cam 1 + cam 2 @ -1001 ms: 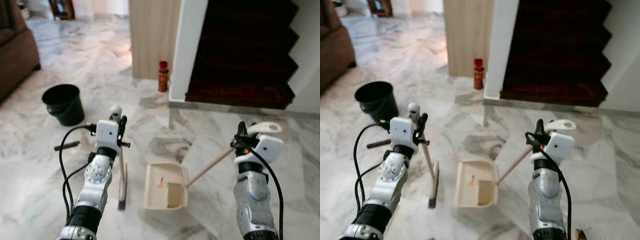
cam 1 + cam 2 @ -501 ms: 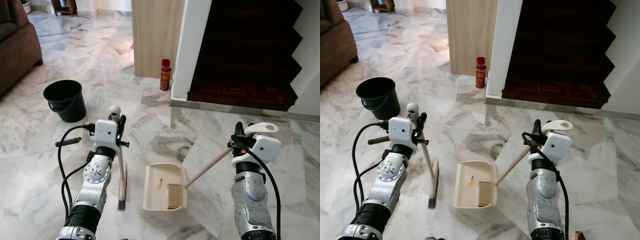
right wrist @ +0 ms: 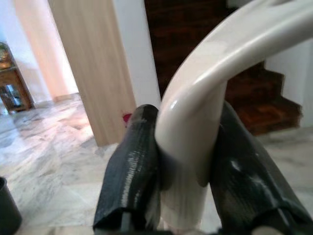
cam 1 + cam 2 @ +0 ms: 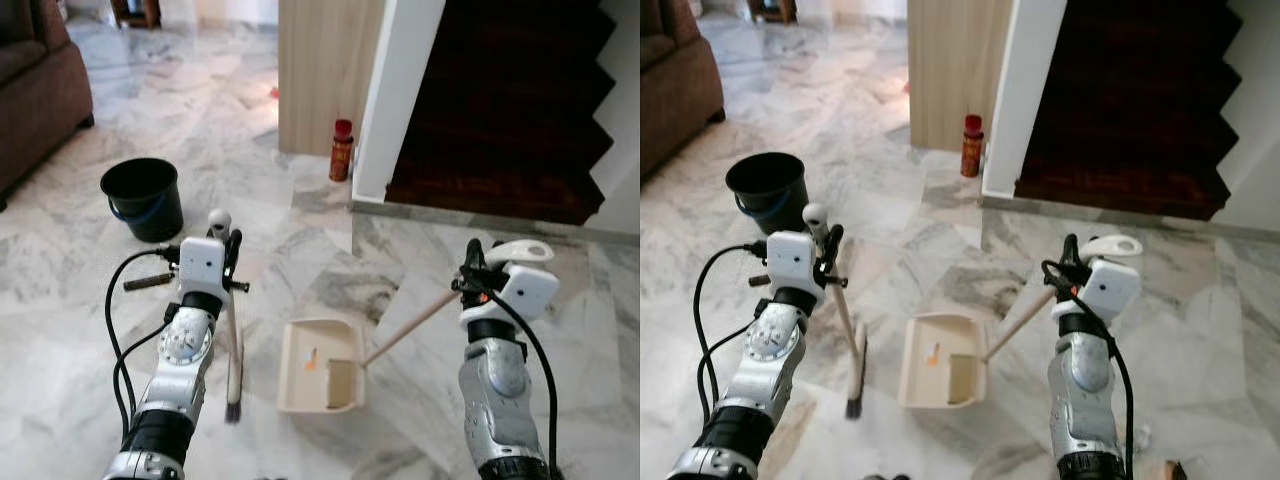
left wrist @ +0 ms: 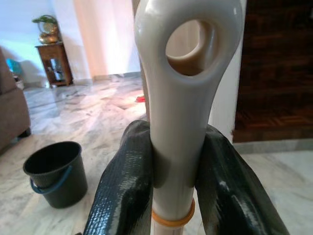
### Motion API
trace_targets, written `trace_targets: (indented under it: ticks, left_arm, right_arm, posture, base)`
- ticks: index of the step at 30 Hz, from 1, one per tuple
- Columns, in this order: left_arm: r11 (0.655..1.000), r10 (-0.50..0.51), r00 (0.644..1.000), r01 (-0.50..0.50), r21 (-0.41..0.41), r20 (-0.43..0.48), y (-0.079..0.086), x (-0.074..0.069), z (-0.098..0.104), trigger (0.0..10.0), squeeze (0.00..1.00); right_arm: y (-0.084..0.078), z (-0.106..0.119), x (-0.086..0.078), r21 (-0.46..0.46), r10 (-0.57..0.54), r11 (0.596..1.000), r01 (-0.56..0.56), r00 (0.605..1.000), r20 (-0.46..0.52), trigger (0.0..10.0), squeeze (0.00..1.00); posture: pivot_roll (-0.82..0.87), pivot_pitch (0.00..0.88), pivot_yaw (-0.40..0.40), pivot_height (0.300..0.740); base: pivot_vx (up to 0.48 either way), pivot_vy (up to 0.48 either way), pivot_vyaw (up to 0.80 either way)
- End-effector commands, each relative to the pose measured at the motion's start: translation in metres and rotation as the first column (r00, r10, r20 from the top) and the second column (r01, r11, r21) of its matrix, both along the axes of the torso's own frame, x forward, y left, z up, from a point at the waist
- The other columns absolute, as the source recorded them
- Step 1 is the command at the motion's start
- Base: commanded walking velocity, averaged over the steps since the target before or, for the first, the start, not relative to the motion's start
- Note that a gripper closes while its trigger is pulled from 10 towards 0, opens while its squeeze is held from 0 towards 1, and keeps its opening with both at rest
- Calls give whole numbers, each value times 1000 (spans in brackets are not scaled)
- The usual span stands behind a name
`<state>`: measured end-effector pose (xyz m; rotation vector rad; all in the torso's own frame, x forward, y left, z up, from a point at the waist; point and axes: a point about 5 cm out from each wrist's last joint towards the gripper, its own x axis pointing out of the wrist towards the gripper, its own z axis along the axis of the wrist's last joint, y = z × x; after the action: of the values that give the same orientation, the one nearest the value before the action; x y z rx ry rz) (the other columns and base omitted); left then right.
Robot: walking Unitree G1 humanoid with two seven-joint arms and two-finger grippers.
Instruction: Sweep floor
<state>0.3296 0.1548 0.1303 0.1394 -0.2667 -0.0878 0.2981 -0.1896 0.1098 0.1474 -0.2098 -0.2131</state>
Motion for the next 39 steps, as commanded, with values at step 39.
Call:
trace_targets:
  ticks: [39]
  left_arm:
    - [1000, -5, 998, 6, -16, 64, -2, 1, 15, 10000, 0]
  right_arm:
    - [-8, 11, 7, -6, -3, 1000, 4, 999, 46, 10000, 0]
  posture:
    - [114, 51, -61, 740]
  base:
    - [0, 344, -111]
